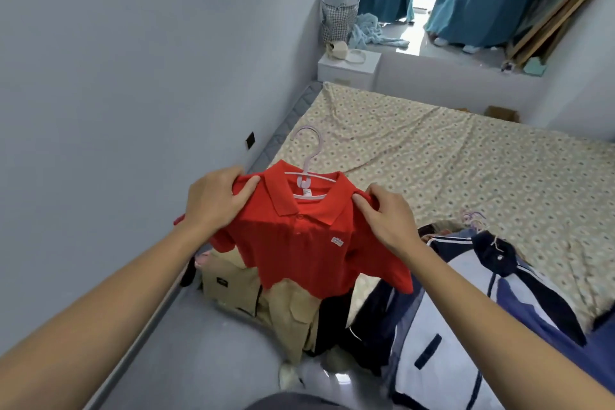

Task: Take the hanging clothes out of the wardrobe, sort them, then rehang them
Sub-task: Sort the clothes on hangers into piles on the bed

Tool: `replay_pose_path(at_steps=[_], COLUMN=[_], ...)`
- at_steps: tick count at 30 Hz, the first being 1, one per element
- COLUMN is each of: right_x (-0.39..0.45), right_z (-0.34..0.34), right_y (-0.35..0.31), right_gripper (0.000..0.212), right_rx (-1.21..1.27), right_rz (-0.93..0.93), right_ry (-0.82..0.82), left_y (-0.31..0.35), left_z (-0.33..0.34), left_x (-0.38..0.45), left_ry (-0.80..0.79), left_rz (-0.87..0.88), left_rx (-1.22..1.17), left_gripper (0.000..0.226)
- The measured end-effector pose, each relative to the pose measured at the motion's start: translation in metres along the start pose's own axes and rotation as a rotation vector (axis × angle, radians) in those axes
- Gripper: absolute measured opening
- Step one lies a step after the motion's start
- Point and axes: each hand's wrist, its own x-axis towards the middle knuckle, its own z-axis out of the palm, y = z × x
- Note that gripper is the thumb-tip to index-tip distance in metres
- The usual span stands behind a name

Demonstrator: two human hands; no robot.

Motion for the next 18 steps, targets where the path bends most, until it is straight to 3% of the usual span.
replay_pose_path(at_steps=[10, 18], right_x=[-0.102, -0.067], right_z=[0.052, 0.105], right_y=[-0.039, -0.063], right_gripper=[0.035, 0.034], right_rx=[0.153, 0.109], right_rz=[0.048, 0.122], right_ry=[-0.028, -0.039], left_y=[-0.047, -0.119], left_z=[-0.034, 0.001], left_x=[-0.096, -0.056], left_ry=[-0.010, -0.078], left_rz=[-0.055, -0.028], left_rx=[0.011, -0.050], left_gripper=[0.043, 0.047])
